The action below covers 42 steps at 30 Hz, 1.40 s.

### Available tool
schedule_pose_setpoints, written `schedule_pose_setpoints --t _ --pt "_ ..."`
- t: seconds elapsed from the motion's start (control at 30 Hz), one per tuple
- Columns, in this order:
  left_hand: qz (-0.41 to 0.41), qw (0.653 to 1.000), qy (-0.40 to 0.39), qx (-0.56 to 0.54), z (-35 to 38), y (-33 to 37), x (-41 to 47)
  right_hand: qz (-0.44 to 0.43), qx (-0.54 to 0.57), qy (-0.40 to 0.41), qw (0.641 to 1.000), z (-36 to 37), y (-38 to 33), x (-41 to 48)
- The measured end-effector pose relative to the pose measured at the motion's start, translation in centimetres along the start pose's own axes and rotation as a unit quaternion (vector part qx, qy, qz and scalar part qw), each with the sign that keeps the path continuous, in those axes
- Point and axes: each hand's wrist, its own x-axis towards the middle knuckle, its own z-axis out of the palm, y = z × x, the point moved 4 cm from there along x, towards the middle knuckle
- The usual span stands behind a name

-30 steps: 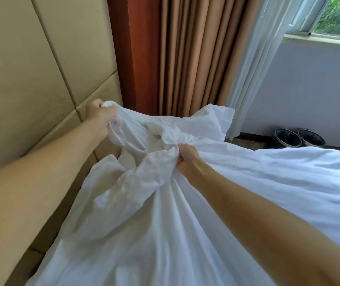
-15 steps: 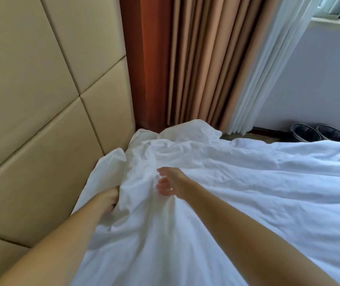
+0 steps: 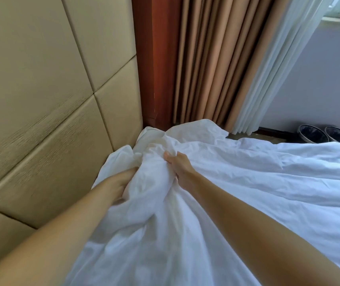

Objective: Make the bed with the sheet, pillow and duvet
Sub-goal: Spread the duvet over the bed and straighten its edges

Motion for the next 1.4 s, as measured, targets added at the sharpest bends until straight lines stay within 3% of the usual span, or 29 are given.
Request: schedule_pose_setpoints --t 0.07,0.17,0.23,0.3,0.33,0.43,0.5,0.57,0.63,0.7,0.77,0.87,0.93,1.0,1.07,1.13,1.2,1.27,1.33,1.4 --pt "-0.009 1.000 0.018 -0.016 -2.2 0.5 -0.5 -0.023 -0.013 -0.037 0.999 0.3 -0.4 -0.8" --pt "-0.058 0.997 0.028 0.038 -5.4 -0.4 -0.5 0.014 -0.058 -0.137 0.989 1.8 2.3 -2.6" --pt "-0.081 0.988 -0.010 0.130 -6.2 -0.9 -1.0 0.039 -0.095 -0.197 0.975 3.4 5.0 -3.5" --pt "-0.035 0.958 -0.029 0.284 -6.1 -0.4 -2.2 0.051 -0.108 -0.220 0.968 4.4 6.2 -3.7" --pt "0.015 0.927 0.014 0.374 -6.9 -0.2 -1.8 0.061 -0.107 -0.225 0.967 4.5 6.0 -3.9" --pt "0.150 0.780 0.256 0.552 -10.0 1.6 -2.3 0.053 -0.143 -0.241 0.958 4.3 4.5 -4.1" --pt "0.160 0.689 0.318 0.631 -10.5 1.1 -2.2 0.026 -0.183 -0.246 0.951 4.1 3.8 -4.0" --pt "0.184 0.645 0.341 0.659 -9.4 0.0 -1.3 0.007 -0.227 -0.231 0.946 3.9 4.0 -3.8" --pt "0.223 0.679 0.325 0.619 -7.8 -0.6 -0.7 -0.003 -0.237 -0.210 0.949 3.3 4.6 -3.4" --pt "0.191 0.708 0.246 0.634 -6.9 -2.2 0.2 -0.012 -0.235 -0.191 0.953 2.4 5.0 -3.1" --pt "0.125 0.686 0.171 0.696 -7.8 -5.3 1.0 -0.026 -0.256 -0.191 0.947 2.1 5.5 -2.6" --pt "0.022 0.624 0.165 0.764 -12.0 -9.4 1.9 -0.017 -0.265 -0.216 0.940 2.2 6.0 -2.0" --pt "-0.032 0.584 0.158 0.796 -12.8 -9.6 2.1 -0.010 -0.227 -0.201 0.953 1.9 5.6 -1.2" --pt "-0.004 0.632 0.181 0.754 -10.8 -7.4 2.8 -0.039 -0.214 -0.126 0.968 0.6 4.6 0.2" --pt "0.066 0.696 0.255 0.668 -8.1 -3.4 4.4 -0.099 -0.254 -0.021 0.962 -1.3 3.6 2.0" --pt "0.169 0.743 0.311 0.568 -5.5 0.9 7.1 -0.156 -0.323 0.065 0.931 -3.4 2.6 3.8" --pt "0.236 0.793 0.271 0.492 -2.8 4.2 10.3 -0.166 -0.415 0.101 0.889 -5.2 2.1 6.1" --pt "0.242 0.801 0.179 0.518 0.6 6.3 12.9 -0.120 -0.525 0.073 0.840 -6.6 2.6 8.3" --pt "0.182 0.778 0.128 0.587 2.8 6.3 15.3 -0.049 -0.601 0.006 0.798 -7.6 4.2 9.8" --pt "0.126 0.777 0.091 0.610 3.9 4.6 16.9 0.008 -0.641 -0.073 0.764 -8.0 6.2 10.2"
